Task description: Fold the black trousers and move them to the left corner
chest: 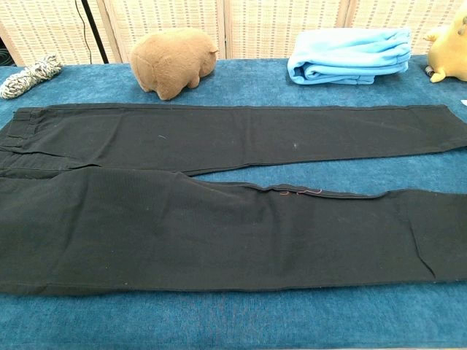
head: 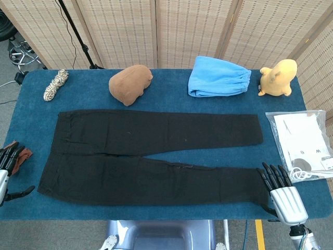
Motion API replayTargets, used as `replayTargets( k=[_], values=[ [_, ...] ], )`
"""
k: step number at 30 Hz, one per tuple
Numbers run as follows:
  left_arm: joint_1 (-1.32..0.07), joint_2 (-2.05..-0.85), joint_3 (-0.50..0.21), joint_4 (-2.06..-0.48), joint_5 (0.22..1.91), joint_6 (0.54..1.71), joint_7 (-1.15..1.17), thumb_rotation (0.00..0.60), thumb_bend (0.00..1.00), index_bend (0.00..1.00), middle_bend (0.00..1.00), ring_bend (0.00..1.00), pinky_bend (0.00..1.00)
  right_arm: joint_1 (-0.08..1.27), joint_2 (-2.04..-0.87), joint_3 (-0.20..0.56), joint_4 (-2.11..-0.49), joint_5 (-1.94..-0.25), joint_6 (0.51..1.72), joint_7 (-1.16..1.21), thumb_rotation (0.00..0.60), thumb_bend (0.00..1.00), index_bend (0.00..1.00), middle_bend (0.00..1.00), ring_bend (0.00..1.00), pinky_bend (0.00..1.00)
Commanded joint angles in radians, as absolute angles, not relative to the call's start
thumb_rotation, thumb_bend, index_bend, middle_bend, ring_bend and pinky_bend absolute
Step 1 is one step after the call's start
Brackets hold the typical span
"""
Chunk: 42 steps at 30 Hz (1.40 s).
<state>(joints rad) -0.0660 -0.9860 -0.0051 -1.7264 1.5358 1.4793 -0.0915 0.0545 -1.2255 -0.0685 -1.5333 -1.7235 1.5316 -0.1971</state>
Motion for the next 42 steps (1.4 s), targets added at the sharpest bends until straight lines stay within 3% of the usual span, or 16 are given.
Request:
replayTargets(
  k=[1,10,27,42],
  values=[
    [-0.067,-0.987,-0.006,-1.727,1.534,1.478,-0.088,0.600,0.00,0.00,0.00,0.00,0.00,0.053,-1.229,-0.075,-1.530,-1.724,1.523,-0.198,0.600,0.00,0.00,0.00,0.00,0.00],
    [-0.065,-0.990,-0.007,-1.730,1.529,1.480,-0.083,0.600,0.00,0.00,0.00,0.00,0.00,0.072,-1.298,-0.106,-1.466,-1.766,1.468,-0.202,0.600,0.00,0.00,0.00,0.00,0.00],
    [-0.074,-0.996,-0.018,-1.733,1.498,1.460,-0.064,0.600,0.00,0.00,0.00,0.00,0.00,0.128,-1.454,-0.081,-1.291,-1.750,1.397,-0.153,0.600,0.00,0.00,0.00,0.00,0.00],
    [-0.067,-0.985,-0.022,-1.736,1.495,1.472,-0.091,0.600,0.00,0.00,0.00,0.00,0.00,0.150,-1.512,-0.079,-1.204,-1.733,1.378,-0.140,0.600,0.00,0.00,0.00,0.00,0.00]
  ],
)
